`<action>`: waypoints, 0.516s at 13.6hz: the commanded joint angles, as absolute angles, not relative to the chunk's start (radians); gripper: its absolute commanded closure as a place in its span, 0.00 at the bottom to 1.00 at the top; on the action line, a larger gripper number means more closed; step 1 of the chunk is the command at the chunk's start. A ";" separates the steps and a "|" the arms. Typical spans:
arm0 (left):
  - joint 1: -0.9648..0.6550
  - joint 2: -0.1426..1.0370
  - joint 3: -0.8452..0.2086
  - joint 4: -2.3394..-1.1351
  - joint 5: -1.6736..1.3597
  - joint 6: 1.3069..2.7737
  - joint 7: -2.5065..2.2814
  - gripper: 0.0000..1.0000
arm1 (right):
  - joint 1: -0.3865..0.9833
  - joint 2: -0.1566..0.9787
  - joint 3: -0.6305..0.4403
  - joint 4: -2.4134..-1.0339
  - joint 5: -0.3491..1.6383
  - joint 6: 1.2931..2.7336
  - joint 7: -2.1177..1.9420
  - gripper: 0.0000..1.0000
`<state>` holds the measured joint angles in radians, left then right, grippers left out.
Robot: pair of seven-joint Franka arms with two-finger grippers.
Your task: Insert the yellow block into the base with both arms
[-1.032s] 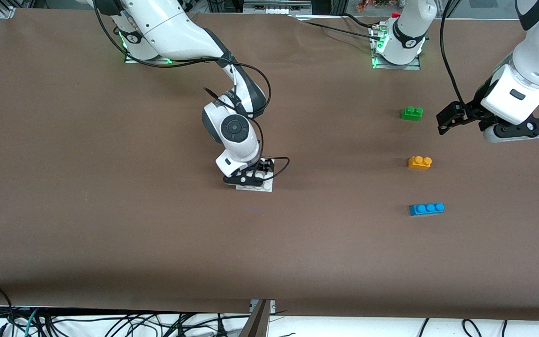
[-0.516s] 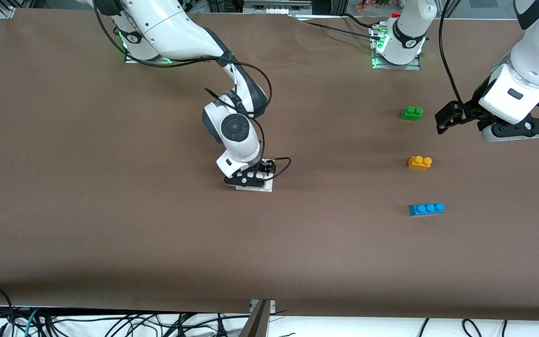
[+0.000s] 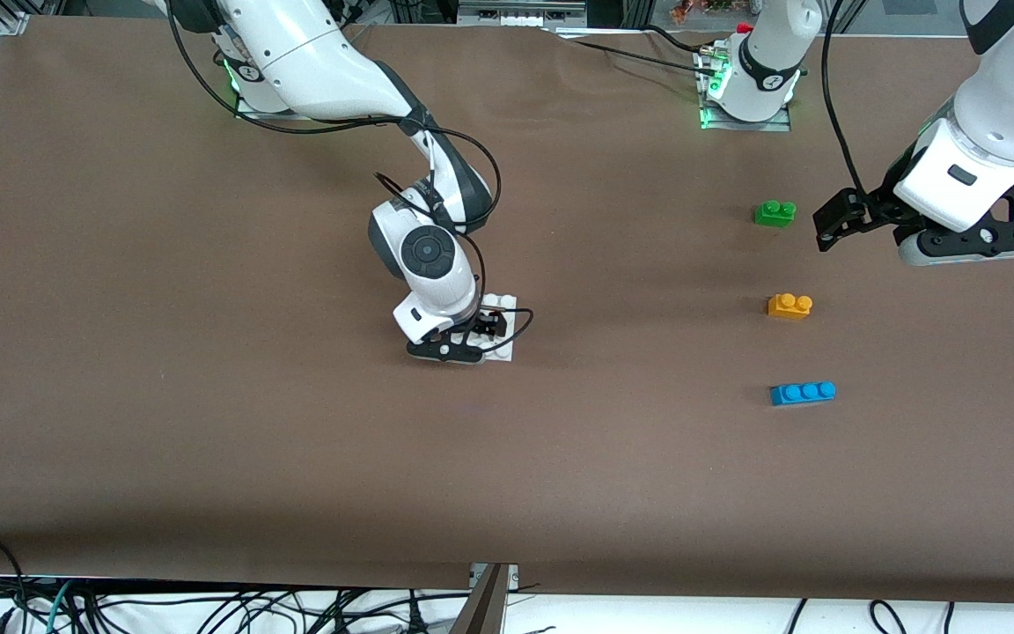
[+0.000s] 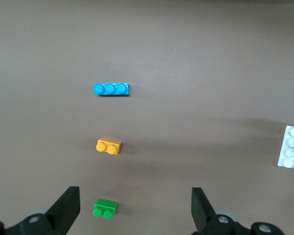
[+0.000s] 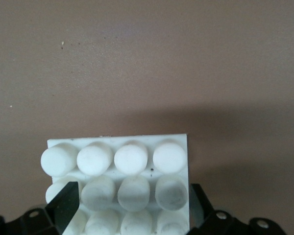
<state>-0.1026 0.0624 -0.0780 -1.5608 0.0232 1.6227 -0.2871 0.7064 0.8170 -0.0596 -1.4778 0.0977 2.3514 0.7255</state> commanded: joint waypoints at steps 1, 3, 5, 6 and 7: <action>-0.101 0.060 -0.077 -1.542 0.037 1.600 -0.288 0.00 | 0.704 0.853 -0.057 -1.448 0.100 2.353 0.732 0.00; -0.110 0.067 -0.080 -1.543 0.052 1.598 -0.293 0.00 | 0.706 0.859 -0.057 -1.448 0.101 2.361 0.733 0.00; -0.110 0.071 -0.077 -1.543 0.049 1.597 -0.291 0.00 | 0.706 0.862 -0.057 -1.447 0.104 2.388 0.739 0.00; -0.110 0.071 -0.077 -1.543 0.051 1.597 -0.288 0.00 | 0.706 0.865 -0.057 -1.448 0.104 2.394 0.739 0.00; -0.110 0.071 -0.078 -1.543 0.051 1.597 -0.293 0.00 | 0.707 0.865 -0.055 -1.447 0.106 2.399 0.739 0.00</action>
